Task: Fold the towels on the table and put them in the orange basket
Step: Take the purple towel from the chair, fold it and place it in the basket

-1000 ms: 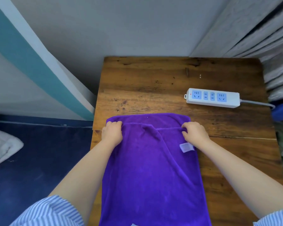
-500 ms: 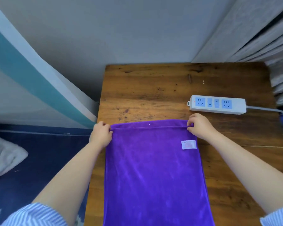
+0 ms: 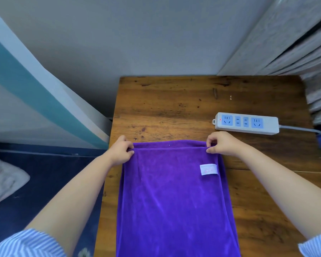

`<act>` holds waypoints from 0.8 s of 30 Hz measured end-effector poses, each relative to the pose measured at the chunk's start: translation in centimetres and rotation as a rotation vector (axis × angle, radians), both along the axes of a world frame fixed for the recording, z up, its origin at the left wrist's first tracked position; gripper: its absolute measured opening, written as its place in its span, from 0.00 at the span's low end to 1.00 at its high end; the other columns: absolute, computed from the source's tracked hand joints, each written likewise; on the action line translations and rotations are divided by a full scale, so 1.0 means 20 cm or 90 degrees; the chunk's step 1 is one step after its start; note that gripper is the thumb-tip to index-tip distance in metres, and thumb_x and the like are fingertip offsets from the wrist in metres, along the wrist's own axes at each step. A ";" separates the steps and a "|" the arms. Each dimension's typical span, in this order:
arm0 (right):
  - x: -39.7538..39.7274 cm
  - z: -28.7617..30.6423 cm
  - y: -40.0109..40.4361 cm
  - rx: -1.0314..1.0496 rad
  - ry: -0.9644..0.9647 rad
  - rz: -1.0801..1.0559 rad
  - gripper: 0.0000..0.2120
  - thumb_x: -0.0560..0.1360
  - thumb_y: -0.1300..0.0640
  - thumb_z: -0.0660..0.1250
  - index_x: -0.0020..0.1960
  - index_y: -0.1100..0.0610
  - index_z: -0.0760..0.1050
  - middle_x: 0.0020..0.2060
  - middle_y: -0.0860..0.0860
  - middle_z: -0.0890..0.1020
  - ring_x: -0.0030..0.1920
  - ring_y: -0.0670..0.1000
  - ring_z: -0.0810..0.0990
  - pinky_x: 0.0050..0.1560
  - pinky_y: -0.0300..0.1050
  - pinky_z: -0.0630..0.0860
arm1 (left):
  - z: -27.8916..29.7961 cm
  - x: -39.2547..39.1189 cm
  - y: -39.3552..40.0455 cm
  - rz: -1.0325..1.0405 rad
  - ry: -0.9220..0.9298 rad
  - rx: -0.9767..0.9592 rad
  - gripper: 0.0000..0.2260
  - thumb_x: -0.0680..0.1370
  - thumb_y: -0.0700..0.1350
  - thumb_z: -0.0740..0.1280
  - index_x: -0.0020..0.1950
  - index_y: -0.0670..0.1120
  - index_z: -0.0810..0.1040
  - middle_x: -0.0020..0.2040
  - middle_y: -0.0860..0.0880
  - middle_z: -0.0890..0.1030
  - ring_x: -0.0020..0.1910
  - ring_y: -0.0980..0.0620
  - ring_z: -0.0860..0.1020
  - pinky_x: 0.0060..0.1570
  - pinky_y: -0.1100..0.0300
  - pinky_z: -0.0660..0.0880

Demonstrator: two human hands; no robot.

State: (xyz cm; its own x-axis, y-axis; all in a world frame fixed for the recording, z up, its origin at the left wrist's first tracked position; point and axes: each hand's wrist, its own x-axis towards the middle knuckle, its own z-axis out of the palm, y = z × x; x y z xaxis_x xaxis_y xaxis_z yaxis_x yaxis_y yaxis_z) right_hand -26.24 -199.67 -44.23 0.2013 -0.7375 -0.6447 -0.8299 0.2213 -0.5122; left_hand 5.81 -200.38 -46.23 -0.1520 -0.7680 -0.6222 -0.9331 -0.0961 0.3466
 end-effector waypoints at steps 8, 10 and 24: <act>-0.10 0.09 0.05 0.016 0.049 -0.021 0.10 0.72 0.60 0.68 0.33 0.53 0.72 0.35 0.46 0.76 0.38 0.44 0.74 0.31 0.34 0.68 | 0.11 0.08 0.06 0.054 -0.027 -0.054 0.08 0.77 0.40 0.62 0.46 0.36 0.78 0.47 0.40 0.78 0.47 0.43 0.75 0.44 0.56 0.70; -0.11 0.11 0.06 0.012 0.063 -0.019 0.11 0.72 0.60 0.68 0.33 0.53 0.71 0.34 0.46 0.76 0.37 0.44 0.74 0.31 0.34 0.68 | 0.13 0.10 0.07 0.066 -0.030 -0.053 0.08 0.77 0.40 0.62 0.47 0.38 0.78 0.46 0.41 0.79 0.44 0.46 0.75 0.42 0.57 0.71; -0.10 0.50 0.43 -0.287 0.117 -0.088 0.13 0.72 0.61 0.68 0.32 0.56 0.68 0.36 0.53 0.77 0.40 0.50 0.72 0.34 0.40 0.65 | 0.55 0.08 0.33 0.022 -0.037 -0.319 0.06 0.75 0.35 0.61 0.45 0.44 0.66 0.43 0.43 0.76 0.40 0.44 0.72 0.38 0.54 0.70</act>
